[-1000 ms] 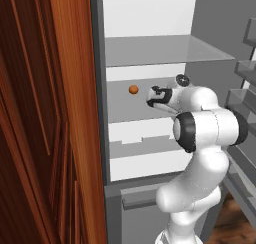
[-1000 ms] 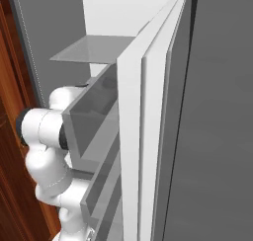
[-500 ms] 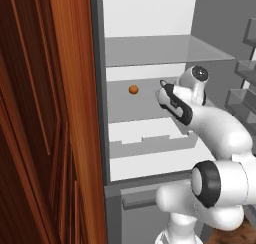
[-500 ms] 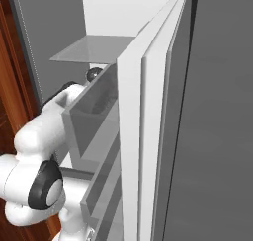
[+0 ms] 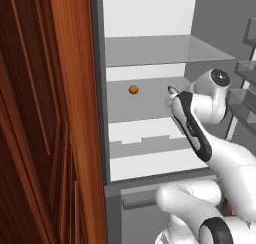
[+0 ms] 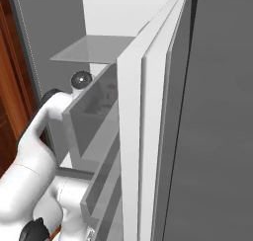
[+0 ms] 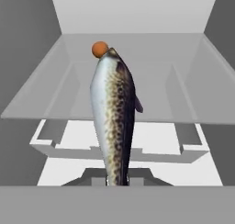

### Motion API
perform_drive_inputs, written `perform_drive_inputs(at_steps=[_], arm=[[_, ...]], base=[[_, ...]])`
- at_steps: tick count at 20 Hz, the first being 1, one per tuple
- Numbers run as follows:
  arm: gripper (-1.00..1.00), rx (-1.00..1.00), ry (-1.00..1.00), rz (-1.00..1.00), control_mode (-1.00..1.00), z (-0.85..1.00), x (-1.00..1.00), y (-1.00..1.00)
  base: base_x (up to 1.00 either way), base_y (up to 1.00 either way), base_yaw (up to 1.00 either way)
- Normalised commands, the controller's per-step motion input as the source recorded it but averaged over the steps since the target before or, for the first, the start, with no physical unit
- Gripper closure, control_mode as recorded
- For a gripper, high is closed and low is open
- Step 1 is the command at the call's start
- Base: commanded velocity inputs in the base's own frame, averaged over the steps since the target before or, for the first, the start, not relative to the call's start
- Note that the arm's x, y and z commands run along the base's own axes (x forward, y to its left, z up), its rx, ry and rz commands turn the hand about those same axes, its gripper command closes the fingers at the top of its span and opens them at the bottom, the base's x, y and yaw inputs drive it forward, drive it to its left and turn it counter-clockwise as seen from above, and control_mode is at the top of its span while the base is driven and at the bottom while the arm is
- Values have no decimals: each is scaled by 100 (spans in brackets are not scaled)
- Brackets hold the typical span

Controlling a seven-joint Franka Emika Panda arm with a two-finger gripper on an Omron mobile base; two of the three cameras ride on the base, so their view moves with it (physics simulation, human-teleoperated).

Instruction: Take the fish out of the fridge, briefly rinse it in the sink, and place it on the tray next to the sink.

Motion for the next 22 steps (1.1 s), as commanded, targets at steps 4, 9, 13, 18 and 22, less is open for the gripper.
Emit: perform_drive_inputs(at_steps=[4, 9, 13, 18, 22], arm=[[100, -4, -13, 4, -100, 36, -100, 4], [100, -13, -33, 3, -100, 86, -60, 27], [100, -1, -10, 0, -100, 30, -5, 6], [100, 0, 0, 0, -100, 3, 4, 5], [100, -6, 0, 0, -100, 41, -60, 11]], base=[[0, 0, 0], [0, 0, 0], [0, 0, 0], [0, 0, 0], [0, 0, 0]])
